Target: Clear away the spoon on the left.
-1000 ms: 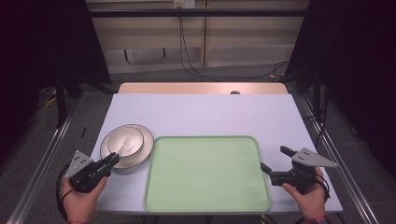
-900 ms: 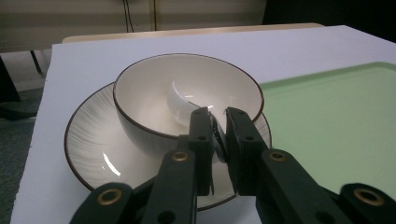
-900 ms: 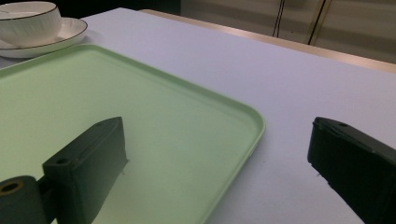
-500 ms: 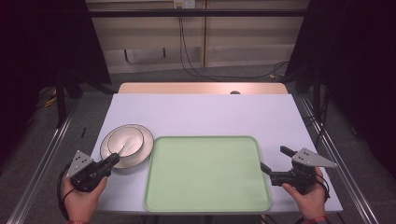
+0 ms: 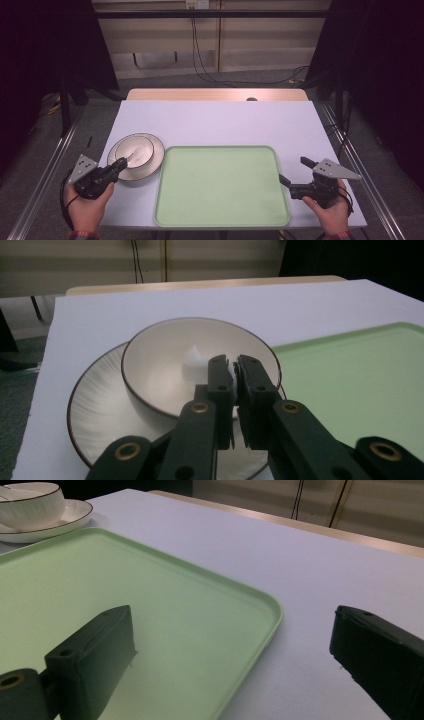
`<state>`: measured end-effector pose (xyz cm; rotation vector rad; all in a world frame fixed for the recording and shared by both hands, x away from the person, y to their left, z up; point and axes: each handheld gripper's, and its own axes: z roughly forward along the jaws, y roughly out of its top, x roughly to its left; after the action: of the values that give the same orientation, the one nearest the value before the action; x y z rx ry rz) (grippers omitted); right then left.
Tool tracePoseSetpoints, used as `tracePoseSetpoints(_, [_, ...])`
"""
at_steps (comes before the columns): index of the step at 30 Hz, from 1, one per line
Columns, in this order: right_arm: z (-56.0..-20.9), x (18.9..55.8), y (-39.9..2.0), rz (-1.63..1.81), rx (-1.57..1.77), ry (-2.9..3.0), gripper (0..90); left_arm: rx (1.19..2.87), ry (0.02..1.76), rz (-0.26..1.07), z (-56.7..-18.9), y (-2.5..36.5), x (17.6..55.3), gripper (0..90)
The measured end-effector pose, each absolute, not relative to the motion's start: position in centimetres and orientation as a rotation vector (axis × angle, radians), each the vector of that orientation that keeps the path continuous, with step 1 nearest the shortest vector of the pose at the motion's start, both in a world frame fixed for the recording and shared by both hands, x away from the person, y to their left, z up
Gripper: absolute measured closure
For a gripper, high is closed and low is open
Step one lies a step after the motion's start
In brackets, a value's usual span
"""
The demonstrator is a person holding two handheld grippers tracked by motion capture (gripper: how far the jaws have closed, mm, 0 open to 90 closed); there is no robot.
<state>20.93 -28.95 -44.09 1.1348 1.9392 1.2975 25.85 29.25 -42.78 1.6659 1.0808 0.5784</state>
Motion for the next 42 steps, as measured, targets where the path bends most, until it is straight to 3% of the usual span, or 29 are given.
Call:
tracePoseSetpoints(24, [-44.1, 20.8, -29.2, 1.316, 1.145, 1.924, 3.7, 1.579, 1.116, 0.574, -40.6, 28.4, 30.1, 84.6])
tracePoseSetpoints(42, [-44.1, 20.7, -29.2, 1.321, 1.147, 1.917, 3.7, 1.524, 1.145, 0.615, -42.0, 28.2, 32.4, 84.7])
